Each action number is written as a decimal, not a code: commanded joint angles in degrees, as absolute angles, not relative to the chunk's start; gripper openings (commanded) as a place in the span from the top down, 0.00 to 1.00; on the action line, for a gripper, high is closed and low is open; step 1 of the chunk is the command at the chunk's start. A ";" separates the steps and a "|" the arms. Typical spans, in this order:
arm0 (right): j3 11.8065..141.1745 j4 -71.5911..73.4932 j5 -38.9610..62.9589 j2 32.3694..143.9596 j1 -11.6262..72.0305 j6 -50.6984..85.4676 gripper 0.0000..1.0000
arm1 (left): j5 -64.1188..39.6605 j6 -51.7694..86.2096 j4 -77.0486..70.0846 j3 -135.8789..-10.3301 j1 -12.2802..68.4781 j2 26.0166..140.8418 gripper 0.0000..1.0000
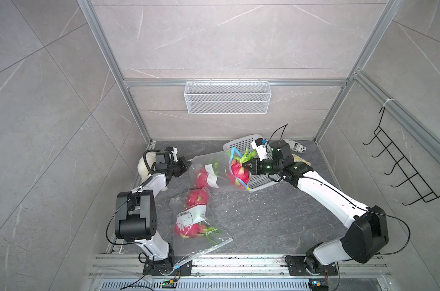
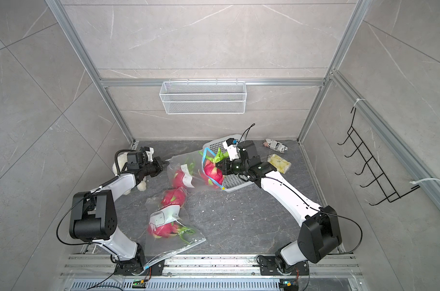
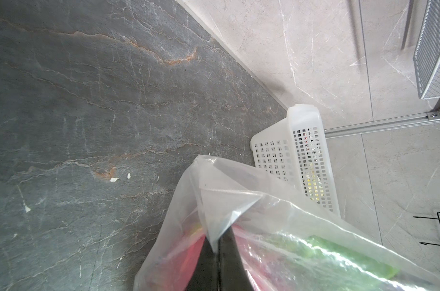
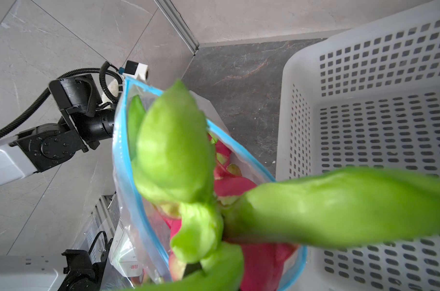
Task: Open the zip-top bag and take out the dragon fruit
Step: Pick up the dragon fruit from the zipper food storage bag.
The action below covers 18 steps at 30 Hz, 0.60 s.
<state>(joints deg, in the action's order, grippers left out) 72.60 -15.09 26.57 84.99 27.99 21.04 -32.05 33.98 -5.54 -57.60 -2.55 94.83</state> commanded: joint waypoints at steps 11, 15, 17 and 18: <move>73.55 -15.03 21.66 77.20 27.78 19.87 1.00 | -31.48 32.43 -5.97 -58.02 -3.17 92.46 1.00; 71.99 -12.53 18.19 75.69 27.75 20.70 1.00 | -31.51 32.32 -5.71 -58.00 -3.16 92.37 1.00; 71.00 -9.98 16.90 75.25 27.74 22.05 1.00 | -31.63 32.27 -5.72 -57.92 -3.13 92.37 1.00; 70.43 -8.30 16.31 75.08 27.73 23.14 1.00 | -31.69 32.32 -5.71 -57.92 -3.22 92.37 1.00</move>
<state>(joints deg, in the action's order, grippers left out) 71.53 -13.43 19.35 77.60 27.99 21.34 -32.27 33.82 -5.06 -57.60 -2.52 94.67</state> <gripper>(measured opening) 0.052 0.047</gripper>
